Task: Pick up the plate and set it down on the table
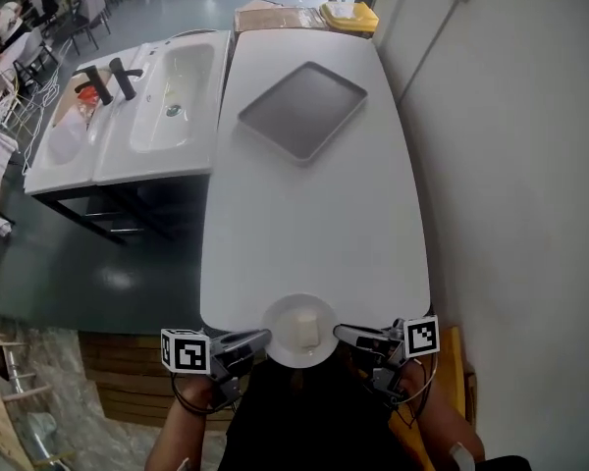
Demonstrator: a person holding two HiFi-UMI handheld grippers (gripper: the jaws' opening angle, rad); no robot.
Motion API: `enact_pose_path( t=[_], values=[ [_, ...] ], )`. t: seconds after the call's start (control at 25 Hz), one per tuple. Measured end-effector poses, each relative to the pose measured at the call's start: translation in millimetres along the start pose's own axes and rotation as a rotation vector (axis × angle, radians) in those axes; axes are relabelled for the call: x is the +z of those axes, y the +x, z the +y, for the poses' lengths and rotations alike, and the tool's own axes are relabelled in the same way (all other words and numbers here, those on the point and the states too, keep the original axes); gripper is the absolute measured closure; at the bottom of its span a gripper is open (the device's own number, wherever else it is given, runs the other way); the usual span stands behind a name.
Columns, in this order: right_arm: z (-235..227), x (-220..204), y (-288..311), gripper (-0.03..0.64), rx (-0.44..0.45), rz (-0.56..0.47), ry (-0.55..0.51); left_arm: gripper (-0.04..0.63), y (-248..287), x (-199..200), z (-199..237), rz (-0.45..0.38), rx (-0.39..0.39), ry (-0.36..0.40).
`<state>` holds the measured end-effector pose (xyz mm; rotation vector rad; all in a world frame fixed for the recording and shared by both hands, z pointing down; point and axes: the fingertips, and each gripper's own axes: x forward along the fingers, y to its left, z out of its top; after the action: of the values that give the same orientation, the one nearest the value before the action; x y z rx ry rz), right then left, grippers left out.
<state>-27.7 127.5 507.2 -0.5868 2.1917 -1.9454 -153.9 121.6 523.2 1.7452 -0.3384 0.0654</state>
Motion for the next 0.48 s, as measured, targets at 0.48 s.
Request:
enact_pose_path(
  t=[0.48],
  values=[
    [0.4, -6.4, -26.0, 0.607, -0.123, -0.044, -0.079, 0.571, 16.8, -15.6, -10.4, 0.075, 0.077, 0.130]
  ],
)
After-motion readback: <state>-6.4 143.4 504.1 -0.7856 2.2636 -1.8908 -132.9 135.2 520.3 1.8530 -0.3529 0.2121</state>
